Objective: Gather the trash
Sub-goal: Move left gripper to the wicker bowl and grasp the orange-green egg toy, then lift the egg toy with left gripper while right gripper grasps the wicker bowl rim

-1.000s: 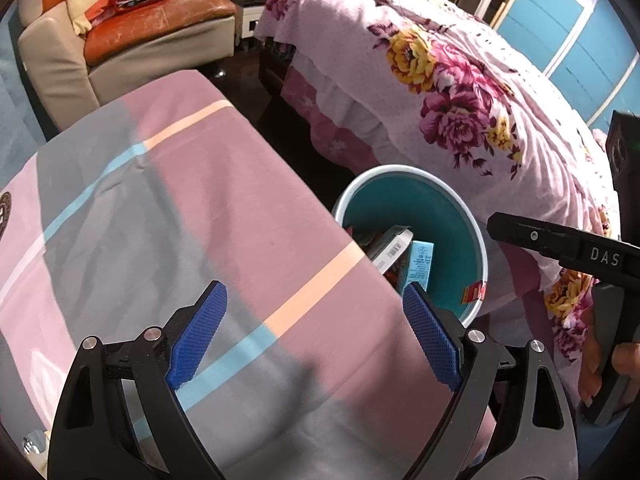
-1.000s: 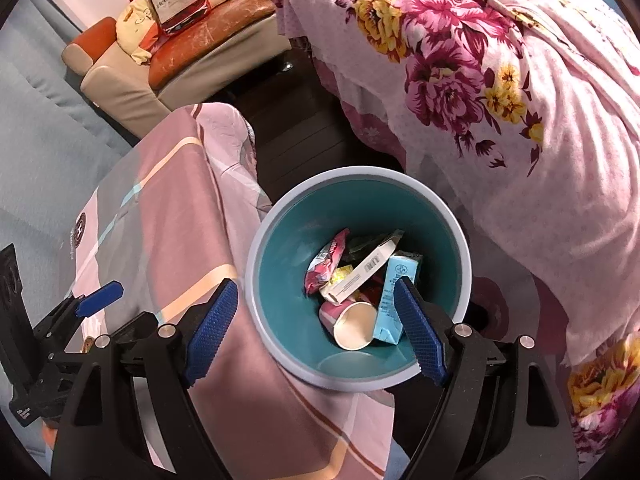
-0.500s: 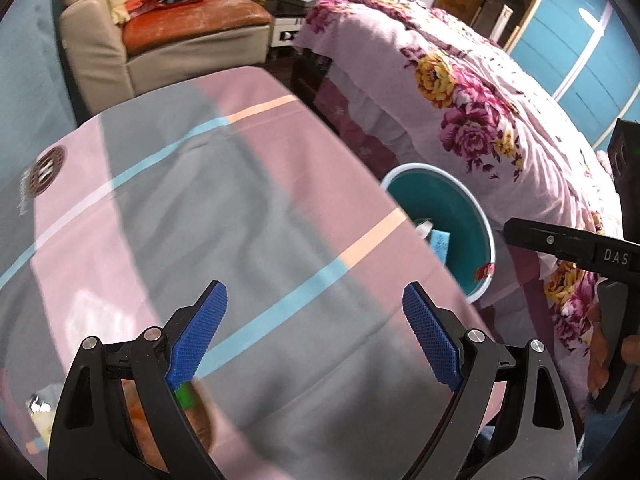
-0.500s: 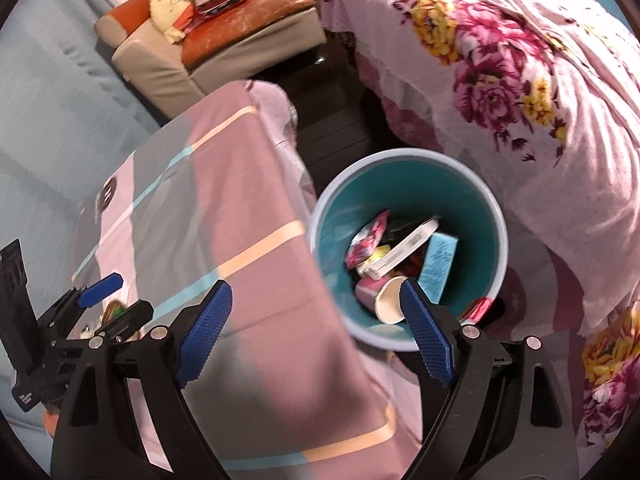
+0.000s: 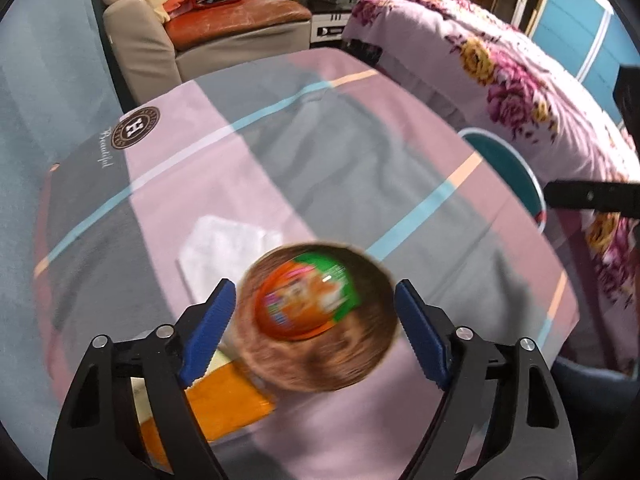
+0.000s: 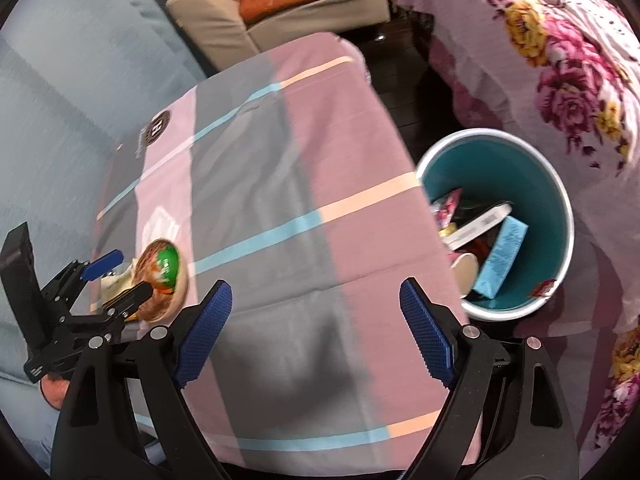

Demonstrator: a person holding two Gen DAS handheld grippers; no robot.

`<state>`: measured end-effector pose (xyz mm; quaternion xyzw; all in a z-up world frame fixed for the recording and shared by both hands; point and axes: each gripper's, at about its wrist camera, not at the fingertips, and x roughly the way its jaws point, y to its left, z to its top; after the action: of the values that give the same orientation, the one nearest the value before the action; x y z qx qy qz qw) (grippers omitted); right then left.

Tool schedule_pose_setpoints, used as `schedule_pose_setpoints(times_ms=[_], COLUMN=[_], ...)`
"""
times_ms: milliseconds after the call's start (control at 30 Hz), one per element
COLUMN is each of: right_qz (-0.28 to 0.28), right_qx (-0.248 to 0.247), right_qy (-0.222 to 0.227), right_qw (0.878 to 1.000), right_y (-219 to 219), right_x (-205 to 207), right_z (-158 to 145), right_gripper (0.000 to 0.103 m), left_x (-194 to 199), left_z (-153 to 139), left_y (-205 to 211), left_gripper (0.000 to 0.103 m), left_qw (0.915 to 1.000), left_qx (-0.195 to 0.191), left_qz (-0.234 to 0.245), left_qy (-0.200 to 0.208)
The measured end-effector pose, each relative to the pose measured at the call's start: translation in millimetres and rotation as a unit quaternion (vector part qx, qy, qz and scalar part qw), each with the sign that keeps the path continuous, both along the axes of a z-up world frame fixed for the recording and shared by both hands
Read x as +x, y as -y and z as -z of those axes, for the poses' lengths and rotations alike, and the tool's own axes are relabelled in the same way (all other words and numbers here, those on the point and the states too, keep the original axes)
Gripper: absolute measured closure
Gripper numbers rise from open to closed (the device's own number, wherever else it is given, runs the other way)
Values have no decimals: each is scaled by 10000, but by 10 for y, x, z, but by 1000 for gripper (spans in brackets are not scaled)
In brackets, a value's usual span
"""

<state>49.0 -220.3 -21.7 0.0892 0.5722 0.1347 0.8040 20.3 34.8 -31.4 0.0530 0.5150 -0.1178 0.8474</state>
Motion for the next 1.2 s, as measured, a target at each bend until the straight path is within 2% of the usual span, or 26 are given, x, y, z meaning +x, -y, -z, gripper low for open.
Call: schedule_pose_setpoints(times_ms=[100,133,333,567,667,700,733,833,1033,1200], right_qz=[-81,-127,-266,-322,-307,-303,-296,-314,-479,-739], right_qx=[3,11,32,69,60,59,56,46,137,272], right_qy=[-64,-99,-256,-466,-508,-514,-536,-577,-616,-695], right_qw=[9999,9999,9993,9984,9982,9982,9981,9978,9969,9945], right_y=[-128,-188,-375,-487,-516,-511,-521,-565,-716,-954], right_x=[2,11,56,108,128,132,137,144,175,209], right_z=[31,48,129,263,303,313,326,349,369,425], right_gripper=[21,21,21,21,21,21,21,21,21,21], left_x=[-3,4,61,148,139,143,143,123,152,200], left_z=[55,82,195,383,404,402,396,349,54,-99], left_y=[-44,-54,-13,47,86,81,66,33,-267,-582], left_gripper=[42,46,46,46,45,45,50,50,50,50], left_qw=[9997,9994,9967,9934,9929,9932,9938,9958,9987,9968], left_qx=[96,131,275,408,453,419,319,176,-394,-643], left_qz=[210,305,743,1009,1073,1057,1030,889,288,-325], left_qy=[-65,-98,-170,-357,-258,-260,-261,-156,124,340])
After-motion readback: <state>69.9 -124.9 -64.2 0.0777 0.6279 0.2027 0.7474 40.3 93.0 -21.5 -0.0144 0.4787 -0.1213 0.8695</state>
